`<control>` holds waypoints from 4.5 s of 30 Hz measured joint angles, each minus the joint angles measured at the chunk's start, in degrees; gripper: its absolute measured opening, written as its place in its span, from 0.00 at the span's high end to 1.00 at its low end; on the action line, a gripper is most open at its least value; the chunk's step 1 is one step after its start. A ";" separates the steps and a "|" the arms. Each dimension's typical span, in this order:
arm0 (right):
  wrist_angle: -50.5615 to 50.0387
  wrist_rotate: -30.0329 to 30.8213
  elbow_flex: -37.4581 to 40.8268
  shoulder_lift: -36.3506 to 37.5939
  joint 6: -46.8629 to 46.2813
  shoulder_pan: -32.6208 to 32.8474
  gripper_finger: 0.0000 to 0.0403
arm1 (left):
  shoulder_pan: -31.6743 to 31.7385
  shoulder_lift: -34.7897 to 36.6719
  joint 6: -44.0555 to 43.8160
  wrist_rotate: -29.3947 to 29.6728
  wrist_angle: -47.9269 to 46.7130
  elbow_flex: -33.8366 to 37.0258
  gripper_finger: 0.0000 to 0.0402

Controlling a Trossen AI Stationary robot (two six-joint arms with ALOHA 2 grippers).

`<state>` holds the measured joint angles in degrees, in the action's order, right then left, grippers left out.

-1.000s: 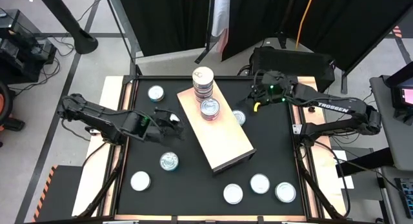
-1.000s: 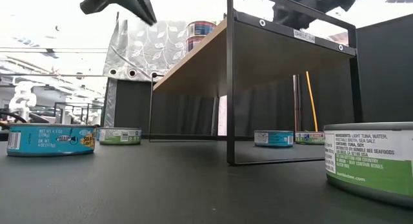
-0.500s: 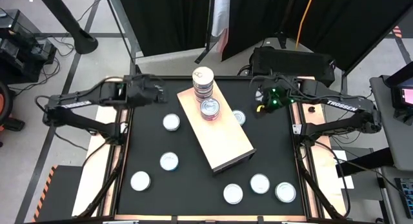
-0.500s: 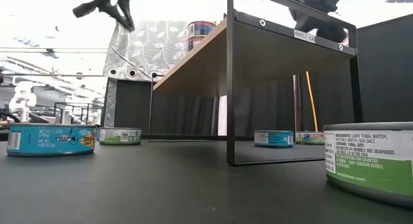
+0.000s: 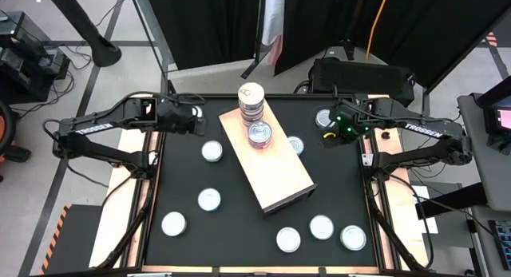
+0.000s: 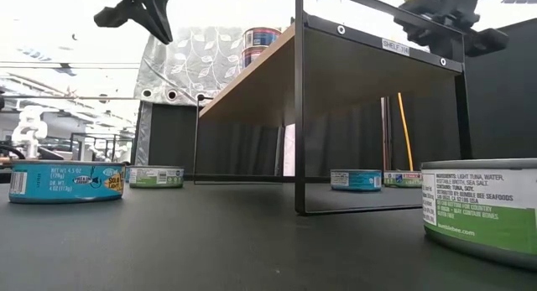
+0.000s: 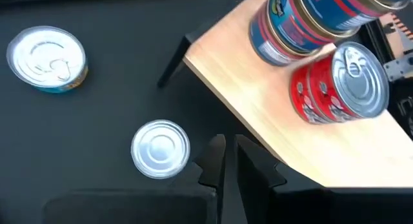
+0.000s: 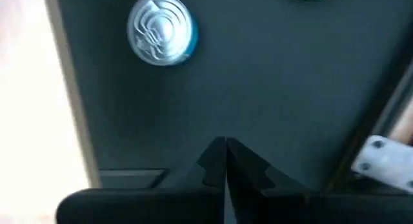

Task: Stack canned seafood by type on shelf
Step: Put the yellow-blue tuna can on the shelf

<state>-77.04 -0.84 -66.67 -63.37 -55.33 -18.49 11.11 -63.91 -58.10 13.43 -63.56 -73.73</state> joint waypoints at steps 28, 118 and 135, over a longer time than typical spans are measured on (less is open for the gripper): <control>14.63 -0.42 0.00 -13.80 12.44 -10.32 0.99 | -19.78 -0.02 -9.66 -2.37 0.60 6.99 0.91; 54.31 -9.74 34.76 -3.93 0.11 -4.47 1.00 | -25.40 -9.59 -4.55 -0.08 3.09 6.99 0.91; 53.10 -7.91 34.54 -11.16 4.95 -4.70 1.00 | -25.33 -9.59 -1.47 -5.76 3.06 6.99 0.91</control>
<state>-23.94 -8.75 -32.13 -74.54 -50.38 -23.20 -14.22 -73.49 -59.57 7.67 -60.49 -66.74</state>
